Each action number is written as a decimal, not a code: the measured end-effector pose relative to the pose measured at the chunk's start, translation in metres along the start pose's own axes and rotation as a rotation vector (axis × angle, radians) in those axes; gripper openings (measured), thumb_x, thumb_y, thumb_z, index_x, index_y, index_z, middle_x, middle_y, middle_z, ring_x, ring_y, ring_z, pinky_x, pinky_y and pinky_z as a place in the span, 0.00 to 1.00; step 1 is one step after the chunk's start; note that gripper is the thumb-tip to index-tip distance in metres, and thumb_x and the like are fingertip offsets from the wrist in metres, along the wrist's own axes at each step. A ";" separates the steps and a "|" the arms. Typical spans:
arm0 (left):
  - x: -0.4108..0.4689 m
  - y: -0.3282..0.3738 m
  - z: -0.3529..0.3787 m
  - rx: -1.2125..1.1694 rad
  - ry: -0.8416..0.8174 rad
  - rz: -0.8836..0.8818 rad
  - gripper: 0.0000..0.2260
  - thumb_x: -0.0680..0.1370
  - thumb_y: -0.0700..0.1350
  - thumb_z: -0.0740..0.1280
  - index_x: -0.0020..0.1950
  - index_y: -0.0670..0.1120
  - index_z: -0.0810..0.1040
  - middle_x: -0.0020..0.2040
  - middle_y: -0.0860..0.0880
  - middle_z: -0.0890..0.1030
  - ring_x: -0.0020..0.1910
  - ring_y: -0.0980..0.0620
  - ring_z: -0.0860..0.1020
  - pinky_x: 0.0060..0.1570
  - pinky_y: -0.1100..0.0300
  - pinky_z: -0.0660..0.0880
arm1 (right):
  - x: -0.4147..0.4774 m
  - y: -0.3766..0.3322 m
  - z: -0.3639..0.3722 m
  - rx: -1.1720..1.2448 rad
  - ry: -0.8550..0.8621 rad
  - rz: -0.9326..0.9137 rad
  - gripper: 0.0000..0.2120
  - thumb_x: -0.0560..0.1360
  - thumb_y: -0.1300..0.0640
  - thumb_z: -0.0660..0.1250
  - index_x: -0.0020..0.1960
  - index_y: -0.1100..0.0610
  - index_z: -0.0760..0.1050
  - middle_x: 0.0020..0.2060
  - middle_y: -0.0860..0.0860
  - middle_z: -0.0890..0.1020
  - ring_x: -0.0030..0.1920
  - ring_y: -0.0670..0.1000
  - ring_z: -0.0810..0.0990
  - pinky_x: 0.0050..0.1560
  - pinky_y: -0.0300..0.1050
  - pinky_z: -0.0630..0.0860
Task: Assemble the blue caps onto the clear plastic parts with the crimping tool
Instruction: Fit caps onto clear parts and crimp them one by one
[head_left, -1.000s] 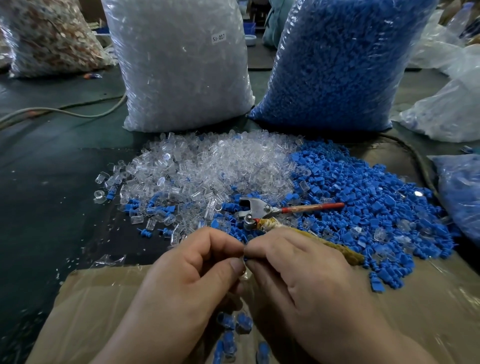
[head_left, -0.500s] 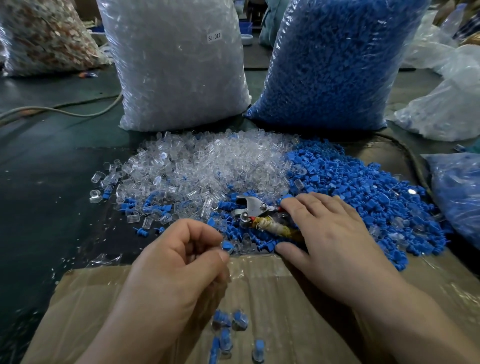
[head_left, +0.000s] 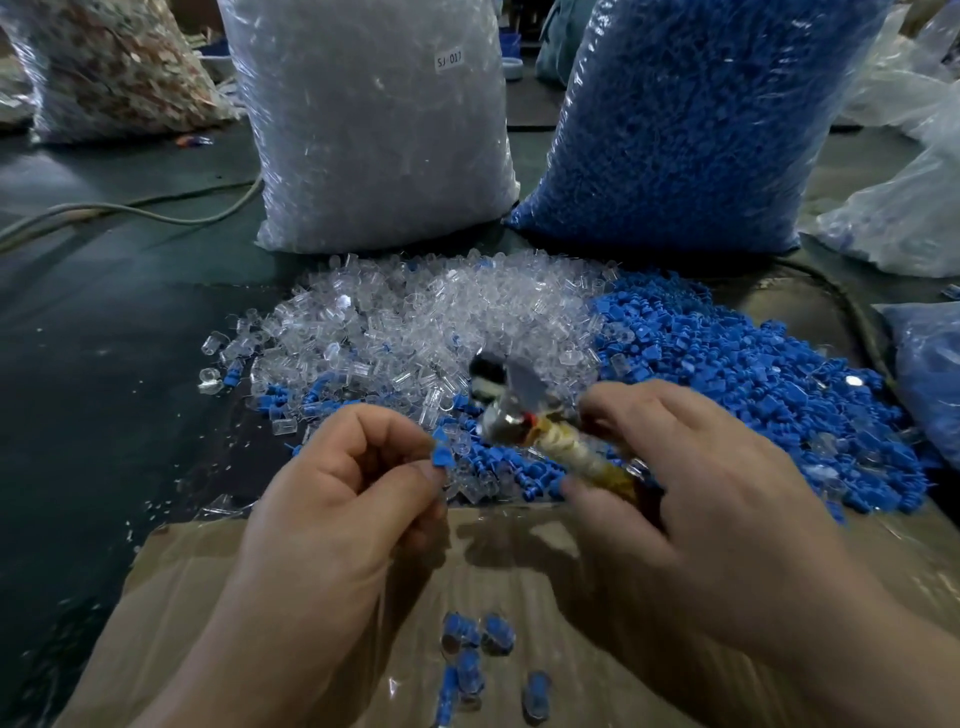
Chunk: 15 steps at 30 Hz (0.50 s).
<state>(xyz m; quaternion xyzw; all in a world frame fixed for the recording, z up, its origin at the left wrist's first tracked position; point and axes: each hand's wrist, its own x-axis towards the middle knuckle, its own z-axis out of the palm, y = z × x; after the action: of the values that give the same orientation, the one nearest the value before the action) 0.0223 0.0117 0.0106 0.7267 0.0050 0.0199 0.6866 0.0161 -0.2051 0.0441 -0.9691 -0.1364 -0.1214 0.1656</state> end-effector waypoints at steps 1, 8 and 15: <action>0.000 0.000 0.000 -0.004 0.002 0.019 0.09 0.72 0.36 0.72 0.42 0.51 0.82 0.32 0.45 0.81 0.30 0.52 0.79 0.30 0.63 0.77 | -0.003 -0.002 -0.001 -0.001 -0.020 -0.028 0.22 0.72 0.38 0.58 0.62 0.47 0.71 0.47 0.41 0.76 0.44 0.44 0.75 0.40 0.33 0.68; -0.002 0.005 -0.001 -0.012 0.001 0.069 0.08 0.64 0.51 0.70 0.42 0.53 0.82 0.33 0.47 0.81 0.31 0.53 0.80 0.31 0.65 0.77 | -0.005 0.000 0.000 0.023 -0.210 -0.040 0.27 0.70 0.33 0.53 0.67 0.40 0.65 0.57 0.34 0.71 0.58 0.38 0.68 0.56 0.36 0.67; -0.003 0.008 -0.003 0.090 -0.036 0.126 0.08 0.67 0.51 0.78 0.43 0.56 0.82 0.35 0.48 0.81 0.32 0.52 0.78 0.33 0.61 0.79 | -0.004 0.002 0.001 0.019 -0.235 -0.105 0.25 0.71 0.31 0.52 0.66 0.36 0.60 0.55 0.34 0.70 0.56 0.39 0.68 0.53 0.37 0.68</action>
<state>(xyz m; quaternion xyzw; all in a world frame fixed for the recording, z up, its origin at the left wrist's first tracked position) 0.0186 0.0141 0.0188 0.7559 -0.0524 0.0497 0.6507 0.0131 -0.2073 0.0412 -0.9665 -0.2067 -0.0140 0.1512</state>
